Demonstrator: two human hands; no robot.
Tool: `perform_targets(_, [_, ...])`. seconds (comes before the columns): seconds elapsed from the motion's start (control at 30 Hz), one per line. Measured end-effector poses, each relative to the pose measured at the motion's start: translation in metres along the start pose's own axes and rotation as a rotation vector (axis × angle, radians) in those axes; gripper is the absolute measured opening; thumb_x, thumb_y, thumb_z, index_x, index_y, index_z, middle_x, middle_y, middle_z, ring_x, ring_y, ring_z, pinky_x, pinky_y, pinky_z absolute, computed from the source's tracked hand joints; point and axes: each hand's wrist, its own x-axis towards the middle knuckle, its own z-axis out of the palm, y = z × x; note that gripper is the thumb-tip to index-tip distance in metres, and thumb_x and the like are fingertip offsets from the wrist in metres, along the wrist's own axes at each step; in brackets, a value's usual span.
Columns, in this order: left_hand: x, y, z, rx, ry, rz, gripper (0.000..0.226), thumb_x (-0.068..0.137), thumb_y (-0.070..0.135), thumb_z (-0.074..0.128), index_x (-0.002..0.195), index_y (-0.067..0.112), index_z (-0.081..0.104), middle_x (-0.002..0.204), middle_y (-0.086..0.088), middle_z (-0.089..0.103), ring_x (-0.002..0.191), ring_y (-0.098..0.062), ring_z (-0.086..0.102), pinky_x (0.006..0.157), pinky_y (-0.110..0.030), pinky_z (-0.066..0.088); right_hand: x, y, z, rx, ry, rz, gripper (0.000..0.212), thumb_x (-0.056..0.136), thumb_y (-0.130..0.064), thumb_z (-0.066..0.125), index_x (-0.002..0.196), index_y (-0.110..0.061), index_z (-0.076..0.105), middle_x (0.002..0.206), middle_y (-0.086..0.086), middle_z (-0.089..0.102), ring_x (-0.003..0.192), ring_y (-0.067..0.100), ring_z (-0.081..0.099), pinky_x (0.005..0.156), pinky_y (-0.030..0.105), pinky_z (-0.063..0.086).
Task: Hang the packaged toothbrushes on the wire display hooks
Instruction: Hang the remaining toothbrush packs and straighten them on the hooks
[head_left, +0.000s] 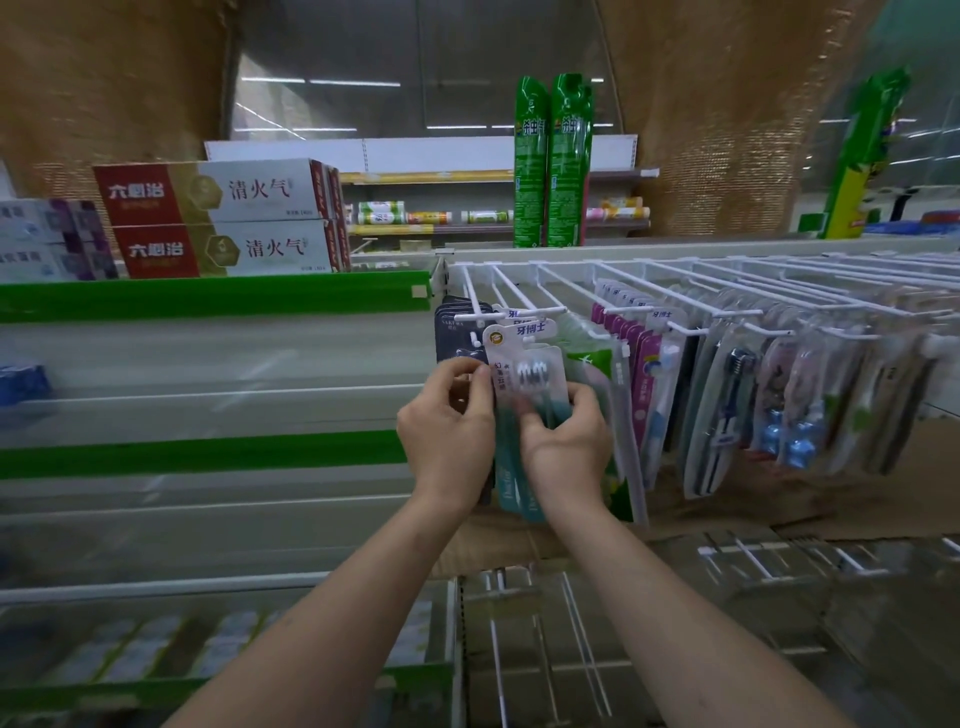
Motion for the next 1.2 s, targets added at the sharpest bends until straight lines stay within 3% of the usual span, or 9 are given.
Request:
perform_targets(0.13, [0.014, 0.000, -0.007, 0.067, 0.142, -0.038, 0.018, 0.090, 0.041, 0.067, 0.104, 0.033, 0.059, 0.091, 0.008, 0.065, 0.086, -0.019, 0.062, 0.080, -0.048, 0.054, -0.002, -0.001, -0.003, 0.010, -0.017, -0.005, 0.025, 0.086, -0.034, 0.078, 0.097, -0.024, 0.058, 0.081, -0.014, 0.058, 0.081, 0.013, 0.057, 0.075, 0.031, 0.044])
perform_targets(0.23, [0.031, -0.004, -0.008, 0.128, -0.055, -0.059, 0.043, 0.091, 0.042, 0.070, 0.129, 0.036, 0.053, 0.123, 0.011, 0.053, 0.118, -0.017, 0.052, 0.100, -0.044, 0.047, -0.002, 0.000, -0.003, 0.013, -0.017, -0.015, 0.025, 0.086, -0.035, 0.077, 0.096, -0.025, 0.057, 0.081, -0.015, 0.057, 0.079, 0.008, 0.055, 0.075, 0.030, 0.044])
perform_targets(0.3, [0.039, -0.006, -0.006, -0.018, -0.209, -0.163, 0.051, 0.091, 0.038, 0.071, 0.137, 0.042, 0.048, 0.133, 0.015, 0.053, 0.125, -0.015, 0.053, 0.102, -0.041, 0.047, -0.001, 0.000, -0.003, 0.013, -0.022, -0.013, 0.025, 0.087, -0.036, 0.077, 0.097, -0.025, 0.057, 0.082, -0.015, 0.057, 0.077, 0.004, 0.053, 0.073, 0.029, 0.043])
perform_targets(0.43, [0.052, -0.009, -0.003, -0.283, -0.278, -0.403, 0.046, 0.089, 0.022, 0.075, 0.131, 0.027, 0.056, 0.127, 0.002, 0.065, 0.107, -0.018, 0.069, 0.085, -0.040, 0.060, 0.000, -0.001, -0.003, 0.006, -0.034, -0.009, 0.026, 0.088, -0.036, 0.076, 0.100, -0.023, 0.058, 0.082, -0.017, 0.056, 0.074, -0.002, 0.050, 0.070, 0.026, 0.040])
perform_targets(0.6, [0.059, -0.005, 0.001, -0.226, -0.184, -0.412, 0.030, 0.084, 0.023, 0.078, 0.110, 0.023, 0.063, 0.110, 0.004, 0.069, 0.101, -0.017, 0.069, 0.085, -0.045, 0.060, 0.001, -0.002, -0.002, -0.017, -0.039, -0.021, 0.026, 0.089, -0.037, 0.074, 0.108, -0.023, 0.062, 0.082, -0.020, 0.053, 0.085, 0.010, 0.053, 0.077, 0.027, 0.041])
perform_targets(0.77, [0.064, -0.003, 0.002, -0.160, -0.152, -0.382, 0.025, 0.087, 0.020, 0.076, 0.107, 0.024, 0.062, 0.106, 0.009, 0.067, 0.100, -0.013, 0.066, 0.089, -0.040, 0.056, -0.002, -0.002, -0.002, -0.017, -0.038, -0.038, 0.019, 0.090, -0.034, 0.073, 0.098, -0.026, 0.058, 0.079, -0.021, 0.053, 0.073, -0.002, 0.047, 0.075, 0.024, 0.039])
perform_targets(0.93, [0.066, -0.004, 0.005, -0.152, -0.143, -0.364, 0.021, 0.088, 0.019, 0.076, 0.094, 0.032, 0.060, 0.100, 0.011, 0.066, 0.097, -0.016, 0.066, 0.082, -0.039, 0.057, -0.002, 0.000, 0.000, -0.004, -0.031, -0.039, 0.017, 0.090, -0.033, 0.074, 0.096, -0.025, 0.060, 0.079, -0.017, 0.059, 0.073, -0.002, 0.052, 0.071, 0.025, 0.042])
perform_targets(1.1, [0.070, -0.005, 0.008, -0.126, -0.115, -0.365, 0.018, 0.086, 0.018, 0.074, 0.092, 0.029, 0.061, 0.097, 0.006, 0.069, 0.093, -0.019, 0.068, 0.081, -0.042, 0.058, -0.004, 0.001, -0.001, -0.009, -0.029, -0.066, 0.017, 0.090, -0.033, 0.074, 0.091, -0.024, 0.060, 0.077, -0.013, 0.060, 0.074, 0.000, 0.055, 0.064, 0.023, 0.041])
perform_targets(1.2, [0.072, -0.006, 0.012, -0.132, -0.108, -0.371, 0.018, 0.088, 0.017, 0.072, 0.095, 0.029, 0.061, 0.096, 0.008, 0.067, 0.095, -0.017, 0.067, 0.082, -0.039, 0.058, -0.003, 0.002, 0.000, 0.007, -0.035, -0.063, 0.016, 0.090, -0.033, 0.074, 0.089, -0.024, 0.060, 0.077, -0.009, 0.062, 0.076, 0.008, 0.059, 0.067, 0.029, 0.048])
